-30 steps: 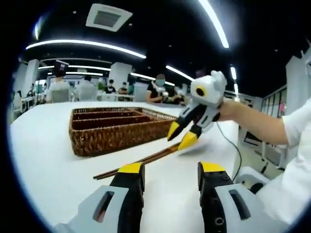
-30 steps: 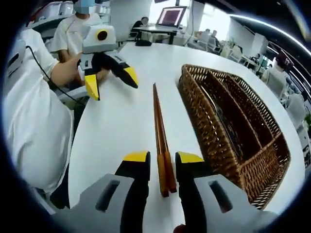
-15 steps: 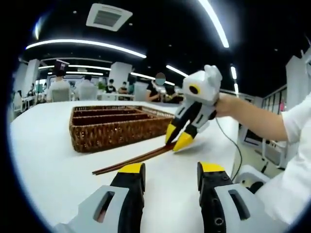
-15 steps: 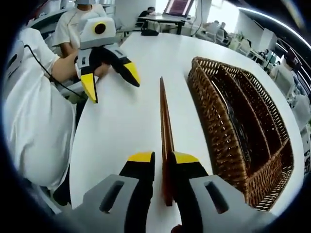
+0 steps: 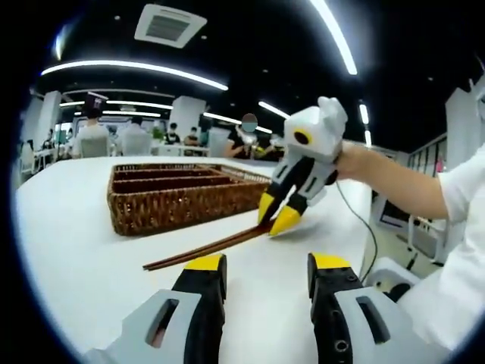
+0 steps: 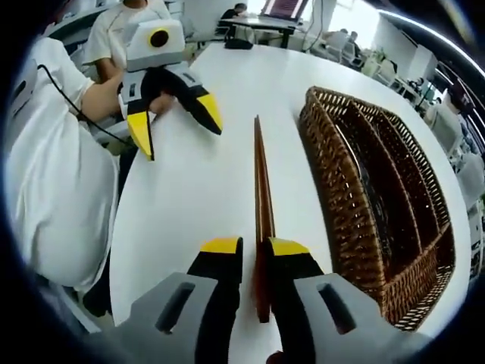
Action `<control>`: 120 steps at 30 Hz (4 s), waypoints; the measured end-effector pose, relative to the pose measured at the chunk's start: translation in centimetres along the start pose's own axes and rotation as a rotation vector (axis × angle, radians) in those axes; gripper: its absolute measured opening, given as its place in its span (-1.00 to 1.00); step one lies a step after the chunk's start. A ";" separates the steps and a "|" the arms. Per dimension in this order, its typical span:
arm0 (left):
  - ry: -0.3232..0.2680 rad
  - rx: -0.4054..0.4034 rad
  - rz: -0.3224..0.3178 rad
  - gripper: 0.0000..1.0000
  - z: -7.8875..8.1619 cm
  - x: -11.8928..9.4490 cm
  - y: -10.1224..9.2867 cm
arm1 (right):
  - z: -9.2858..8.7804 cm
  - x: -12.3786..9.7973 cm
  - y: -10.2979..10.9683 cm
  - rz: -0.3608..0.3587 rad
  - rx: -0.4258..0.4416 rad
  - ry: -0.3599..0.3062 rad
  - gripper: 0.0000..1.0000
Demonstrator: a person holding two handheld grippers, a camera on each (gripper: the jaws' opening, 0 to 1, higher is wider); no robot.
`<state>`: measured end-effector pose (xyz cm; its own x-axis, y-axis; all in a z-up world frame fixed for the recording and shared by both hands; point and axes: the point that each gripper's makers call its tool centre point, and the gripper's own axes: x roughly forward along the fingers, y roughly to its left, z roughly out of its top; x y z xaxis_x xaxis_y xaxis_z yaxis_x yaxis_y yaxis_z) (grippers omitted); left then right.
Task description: Arrange the knives, forks, and spoons in their matching storage slots by inserting each utensil handle-first until every utensil is classified and aligned in the correct compartment
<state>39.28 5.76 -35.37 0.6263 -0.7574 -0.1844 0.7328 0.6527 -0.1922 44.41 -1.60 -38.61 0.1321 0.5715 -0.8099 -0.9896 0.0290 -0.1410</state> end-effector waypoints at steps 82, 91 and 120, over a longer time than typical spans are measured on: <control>0.006 -0.205 -0.067 -0.28 0.9 3.4 -1.2 | 2.0 -1.7 1.4 0.143 0.308 -0.299 -0.92; -0.058 -0.327 -0.078 -0.36 1.9 4.0 -1.1 | 2.7 -2.4 2.0 0.161 0.332 -0.391 -0.92; -0.129 -0.396 -0.159 -0.91 4.0 5.6 -2.3 | 3.6 -3.7 3.5 0.192 0.369 -0.519 -0.91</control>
<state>42.18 -0.07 -32.09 0.5603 -0.8283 -0.0053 0.6803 0.4639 -0.5675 40.29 -0.61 -34.05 -0.0016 0.9126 -0.4089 -0.9596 0.1137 0.2573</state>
